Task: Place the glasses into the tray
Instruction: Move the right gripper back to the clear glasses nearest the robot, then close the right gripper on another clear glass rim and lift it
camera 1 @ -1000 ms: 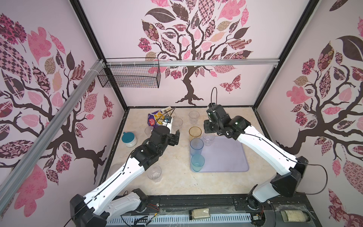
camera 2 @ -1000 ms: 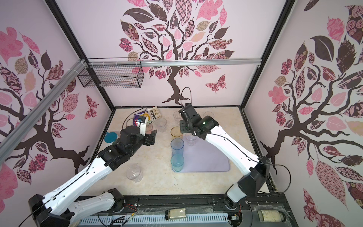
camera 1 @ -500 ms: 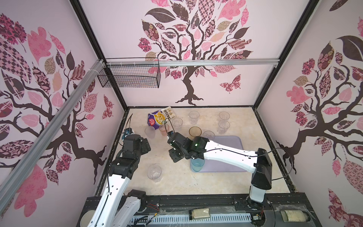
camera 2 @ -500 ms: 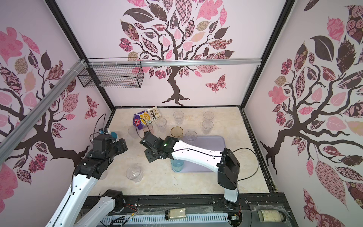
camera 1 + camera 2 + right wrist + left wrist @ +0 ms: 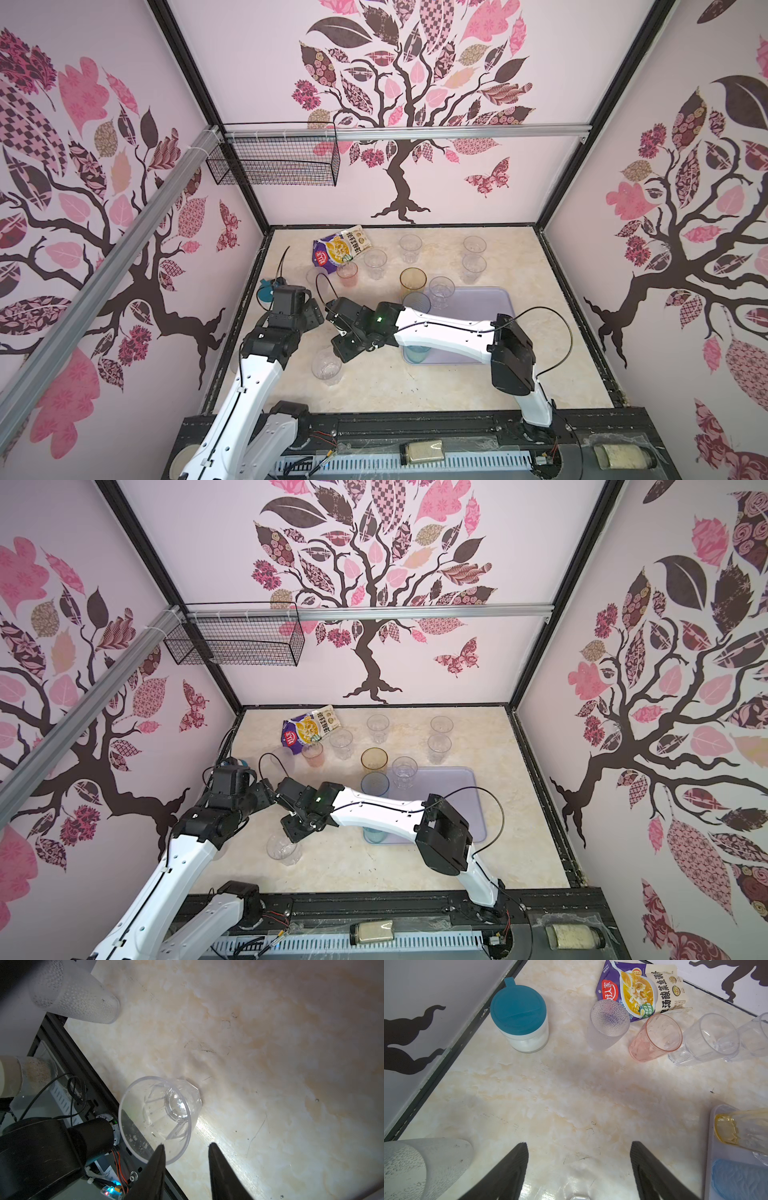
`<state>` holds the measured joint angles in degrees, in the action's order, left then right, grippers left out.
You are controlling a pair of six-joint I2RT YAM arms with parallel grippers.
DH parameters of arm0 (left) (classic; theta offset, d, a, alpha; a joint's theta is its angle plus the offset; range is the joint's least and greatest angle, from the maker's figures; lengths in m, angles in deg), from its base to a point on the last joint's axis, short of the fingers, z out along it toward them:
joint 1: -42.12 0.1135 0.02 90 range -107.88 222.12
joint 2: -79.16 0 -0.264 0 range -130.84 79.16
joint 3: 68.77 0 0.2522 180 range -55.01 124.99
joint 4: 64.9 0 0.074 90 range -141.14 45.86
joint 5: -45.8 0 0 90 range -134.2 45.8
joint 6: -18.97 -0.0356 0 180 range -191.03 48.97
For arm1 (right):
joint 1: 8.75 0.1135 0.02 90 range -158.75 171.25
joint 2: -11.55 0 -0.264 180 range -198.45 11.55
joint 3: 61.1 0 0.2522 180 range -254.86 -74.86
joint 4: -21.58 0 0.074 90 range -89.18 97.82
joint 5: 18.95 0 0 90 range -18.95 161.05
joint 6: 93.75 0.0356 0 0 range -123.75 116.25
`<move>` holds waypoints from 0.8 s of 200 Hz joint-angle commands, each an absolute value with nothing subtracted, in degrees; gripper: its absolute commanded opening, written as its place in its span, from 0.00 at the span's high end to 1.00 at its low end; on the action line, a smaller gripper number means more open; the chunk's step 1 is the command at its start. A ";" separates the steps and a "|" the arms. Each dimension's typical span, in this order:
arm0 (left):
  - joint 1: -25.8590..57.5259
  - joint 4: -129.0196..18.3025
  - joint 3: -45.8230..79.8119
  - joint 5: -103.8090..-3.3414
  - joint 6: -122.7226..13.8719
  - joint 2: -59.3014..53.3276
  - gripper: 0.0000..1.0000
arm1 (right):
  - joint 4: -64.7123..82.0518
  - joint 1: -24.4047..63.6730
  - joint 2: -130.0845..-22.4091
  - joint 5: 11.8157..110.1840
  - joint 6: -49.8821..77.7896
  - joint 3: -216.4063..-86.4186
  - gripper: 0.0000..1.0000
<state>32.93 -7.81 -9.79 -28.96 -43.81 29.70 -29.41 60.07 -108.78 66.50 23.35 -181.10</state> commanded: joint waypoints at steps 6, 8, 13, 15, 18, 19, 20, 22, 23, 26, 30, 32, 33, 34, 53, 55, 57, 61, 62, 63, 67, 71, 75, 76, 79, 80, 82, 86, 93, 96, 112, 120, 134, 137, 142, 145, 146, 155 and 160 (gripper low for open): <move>33.23 -9.24 -11.37 -29.44 -44.03 29.76 0.18 | -31.46 60.11 -113.13 66.03 23.06 -183.98 0.65; 33.20 -9.26 -11.34 -29.50 -44.11 29.74 0.18 | -31.42 60.08 -113.46 65.93 23.05 -184.04 0.65; 33.20 -9.46 -11.56 -29.67 -44.43 29.75 0.18 | -31.61 60.08 -113.79 65.86 22.98 -184.26 0.65; 33.21 -9.54 -11.63 -29.83 -44.58 29.74 0.18 | -31.63 60.07 -113.98 65.86 22.97 -184.41 0.65; 33.22 -9.71 -11.75 -29.99 -44.71 29.88 0.18 | -31.79 60.07 -114.22 65.91 22.95 -184.63 0.65; 33.23 -9.72 -11.76 -30.07 -44.73 29.86 0.18 | -31.85 60.11 -114.31 65.93 22.96 -184.68 0.65; 33.20 -9.78 -11.76 -30.10 -44.83 29.86 0.18 | -31.88 60.09 -114.35 65.99 22.97 -184.79 0.65; 33.17 -9.82 -11.83 -30.20 -44.90 29.90 0.18 | -31.97 60.12 -114.56 66.09 22.97 -184.89 0.65; 33.16 -9.82 -11.84 -30.21 -44.92 29.92 0.18 | -32.02 60.14 -114.61 66.16 22.97 -184.98 0.65; 33.24 -9.87 -11.91 -30.23 -44.93 29.91 0.18 | -32.16 60.08 -114.88 66.34 22.97 -185.14 0.65; 33.21 -10.06 -12.00 -30.23 -45.02 29.92 0.18 | -32.44 60.08 -115.13 66.58 22.97 -185.42 0.65; 33.17 -10.02 -12.00 -30.23 -45.15 29.85 0.18 | -32.50 60.07 -115.28 66.64 22.93 -185.56 0.66; 33.16 -10.01 -12.01 -30.23 -45.13 29.85 0.18 | -32.56 60.07 -115.32 66.74 22.95 -185.62 0.66; 33.21 -10.05 -12.06 -30.23 -45.16 29.89 0.18 | -32.63 60.07 -115.43 66.83 22.92 -185.70 0.66; 33.23 -10.18 -12.12 -29.28 -45.30 29.55 0.18 | -32.87 60.08 -116.62 67.20 22.97 -186.49 0.69; 33.20 -10.18 -12.12 -29.27 -45.35 29.51 0.18 | -32.85 60.07 -116.75 67.15 22.97 -186.55 0.70; 33.23 -10.27 -12.12 -29.20 -45.34 29.46 0.18 | -32.85 60.07 -116.85 67.02 22.97 -186.56 0.70; 33.19 -10.29 -12.12 -29.25 -45.30 29.35 0.18 | -32.81 60.07 -116.96 66.98 22.93 -186.61 0.71; 33.22 -10.32 -12.12 -29.26 -45.29 29.33 0.18 | -32.81 60.07 -116.96 66.98 22.93 -186.61 0.71; 33.23 -10.38 -12.12 -29.22 -45.33 29.33 0.18 | -32.81 60.07 -117.08 66.99 22.95 -186.63 0.71; 33.24 -10.39 -12.12 -29.28 -45.39 29.25 0.18 | -32.85 60.09 -117.28 67.01 23.05 -186.65 0.73; 33.18 -10.38 -12.12 -29.26 -45.41 29.10 0.18 | -32.87 60.08 -117.42 67.01 23.04 -186.76 0.74; 33.21 -10.38 -12.12 -29.26 -45.44 28.99 0.18 | -32.86 60.07 -117.53 67.01 23.10 -186.78 0.75; 33.18 -10.37 -12.12 -29.26 -45.40 28.98 0.18 | -32.82 60.07 -117.54 67.01 23.13 -186.81 0.76; 33.17 -10.40 -12.12 -29.26 -45.38 28.97 0.18 | -32.87 60.07 -117.58 66.97 23.15 -186.78 0.77; 33.17 -10.42 -12.12 -29.26 -45.42 28.93 0.18 | -32.87 60.07 -117.57 66.99 23.19 -186.80 0.77; 33.16 -10.37 -12.12 -29.26 -45.47 28.94 0.18 | -32.87 60.11 -117.56 67.05 23.23 -186.83 0.78; 33.19 -10.48 -12.10 -29.26 -45.50 28.92 0.18 | -32.79 60.12 -117.60 67.08 23.24 -186.79 0.79; 33.18 -10.50 -12.25 -29.26 -45.38 28.94 0.18 | -32.76 60.08 -117.58 67.12 23.30 -186.70 0.81; 33.24 -10.54 -12.29 -29.26 -45.48 29.03 0.18 | -32.74 60.08 -117.56 67.18 23.40 -186.66 0.82; 33.22 -10.45 -12.29 -29.06 -45.55 29.08 0.18 | -33.12 60.07 -117.31 67.67 23.52 -186.61 0.87; 33.24 -10.34 -12.13 -28.84 -45.78 29.16 0.18 | -33.30 60.07 -116.98 68.00 23.51 -186.58 0.89; 33.18 -10.02 -11.58 -28.41 -46.29 29.48 0.18 | -33.40 60.12 -115.85 68.81 23.34 -186.45 0.92; 33.19 -9.80 -11.36 -28.32 -46.41 29.48 0.18 | -33.48 60.09 -115.45 69.00 23.22 -186.37 0.93; 33.24 -9.57 -10.96 -28.15 -46.65 29.62 0.18 | -33.49 60.09 -114.86 69.37 23.10 -186.31 0.94; 33.20 -9.35 -10.59 -28.04 -46.73 29.67 0.18 | -33.57 60.07 -114.51 69.51 23.14 -186.26 0.94; 33.22 -9.28 -10.52 -28.03 -46.79 29.76 0.18 | -33.57 60.07 -114.36 69.62 23.10 -186.28 0.94; 33.20 -8.75 -9.41 -27.95 -47.21 30.07 0.18 | -33.94 60.07 -113.00 70.36 22.89 -186.31 0.95; 33.24 -8.33 -8.61 -27.94 -47.49 30.21 0.18 | -34.36 60.05 -112.29 70.84 22.73 -186.56 0.95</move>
<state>32.93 -9.07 -10.76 -28.89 -45.75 29.16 -32.08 60.07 -114.88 68.33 23.21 -184.48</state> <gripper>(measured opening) 0.821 0.079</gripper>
